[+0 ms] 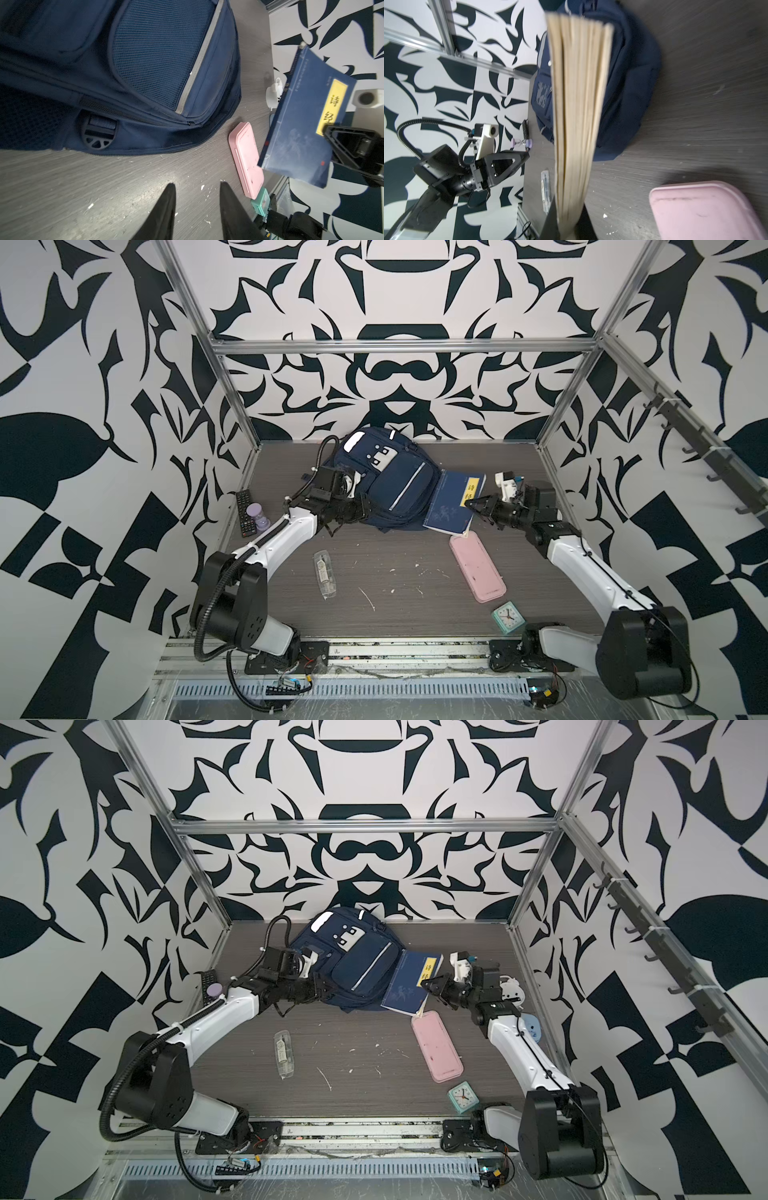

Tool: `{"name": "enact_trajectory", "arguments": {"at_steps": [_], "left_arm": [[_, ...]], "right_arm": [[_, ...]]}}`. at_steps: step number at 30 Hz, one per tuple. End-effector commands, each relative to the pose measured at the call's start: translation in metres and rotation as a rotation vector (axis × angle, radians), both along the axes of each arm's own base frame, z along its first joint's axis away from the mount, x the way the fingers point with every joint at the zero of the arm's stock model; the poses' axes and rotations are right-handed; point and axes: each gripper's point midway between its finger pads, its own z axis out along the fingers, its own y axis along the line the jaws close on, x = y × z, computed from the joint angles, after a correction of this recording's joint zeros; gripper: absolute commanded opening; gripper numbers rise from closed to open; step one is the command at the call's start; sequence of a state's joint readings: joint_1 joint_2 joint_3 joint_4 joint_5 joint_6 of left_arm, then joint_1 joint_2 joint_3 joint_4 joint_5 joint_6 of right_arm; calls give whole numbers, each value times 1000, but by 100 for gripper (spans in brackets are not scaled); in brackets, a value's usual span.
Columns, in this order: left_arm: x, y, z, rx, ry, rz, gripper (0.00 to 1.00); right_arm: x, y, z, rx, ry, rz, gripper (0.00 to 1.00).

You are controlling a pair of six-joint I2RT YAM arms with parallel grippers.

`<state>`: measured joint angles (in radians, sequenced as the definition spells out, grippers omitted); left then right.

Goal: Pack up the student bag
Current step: 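Hold the book with the right gripper while the left releases it toward the backpack, then pull the backpack compartment open with the left gripper while the right holds the book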

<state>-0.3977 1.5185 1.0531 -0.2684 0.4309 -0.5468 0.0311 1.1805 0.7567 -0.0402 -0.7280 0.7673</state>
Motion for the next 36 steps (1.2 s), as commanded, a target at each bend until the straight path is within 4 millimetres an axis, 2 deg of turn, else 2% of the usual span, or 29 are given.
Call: {"name": "enact_trajectory", "arguments": {"at_steps": [1, 5, 10, 13, 19, 25, 32, 36], "left_arm": [[4, -11, -3, 90, -12, -29, 39], [10, -35, -8, 180, -34, -83, 40], [19, -58, -20, 324, -64, -145, 41], [26, -75, -21, 379, -108, -181, 45], [37, -95, -36, 630, -204, -264, 54], [51, -103, -53, 797, -261, -300, 55], [66, -105, -60, 864, -290, -278, 51], [69, -102, -70, 905, -279, -285, 50]], "right_arm": [[5, -15, 30, -5, -81, -30, 0], [5, -26, 35, -39, -85, -58, 0], [3, -27, 37, -30, -91, -64, 0], [2, -26, 39, -22, -97, -59, 0], [-1, -22, 49, 5, -119, -40, 0], [-4, -25, 47, 0, -114, -54, 0], [-6, -25, 48, 0, -117, -53, 0], [-7, -26, 48, 0, -116, -56, 0]]}}
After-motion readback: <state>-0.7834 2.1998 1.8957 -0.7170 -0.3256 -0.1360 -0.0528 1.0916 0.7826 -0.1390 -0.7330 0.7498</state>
